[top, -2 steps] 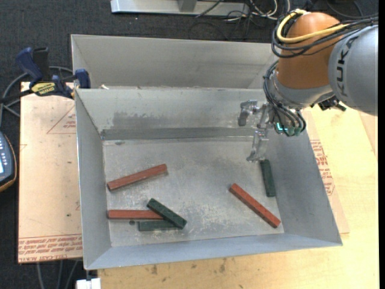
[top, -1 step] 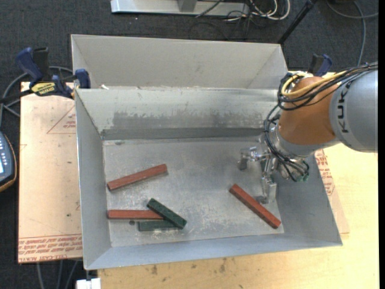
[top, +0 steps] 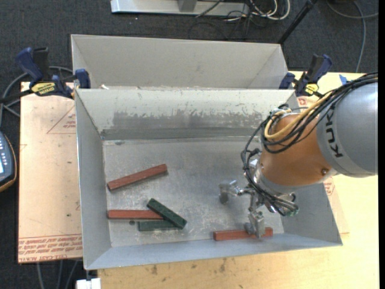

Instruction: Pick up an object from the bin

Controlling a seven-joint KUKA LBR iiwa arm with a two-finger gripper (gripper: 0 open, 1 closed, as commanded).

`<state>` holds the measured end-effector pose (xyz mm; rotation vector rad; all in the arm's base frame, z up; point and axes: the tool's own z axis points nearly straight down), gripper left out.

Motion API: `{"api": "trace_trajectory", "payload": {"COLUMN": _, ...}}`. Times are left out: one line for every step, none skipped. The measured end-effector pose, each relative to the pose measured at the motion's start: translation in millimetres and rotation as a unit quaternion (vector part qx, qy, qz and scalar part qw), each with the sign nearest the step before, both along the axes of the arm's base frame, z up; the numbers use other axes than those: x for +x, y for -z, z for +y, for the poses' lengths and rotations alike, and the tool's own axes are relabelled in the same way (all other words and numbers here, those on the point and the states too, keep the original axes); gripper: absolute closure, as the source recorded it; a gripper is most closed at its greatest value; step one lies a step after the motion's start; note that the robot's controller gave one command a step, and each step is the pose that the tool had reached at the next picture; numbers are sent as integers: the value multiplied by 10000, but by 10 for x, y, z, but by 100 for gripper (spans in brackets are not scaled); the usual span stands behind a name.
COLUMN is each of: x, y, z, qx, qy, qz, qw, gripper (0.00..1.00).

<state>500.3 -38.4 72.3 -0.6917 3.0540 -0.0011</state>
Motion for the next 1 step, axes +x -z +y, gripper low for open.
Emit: {"api": "trace_trajectory", "payload": {"x": -181, "y": -181, "z": -241, "qx": 6, "qy": 1163, "qz": 0, "qw": 9932, "gripper": 0}}
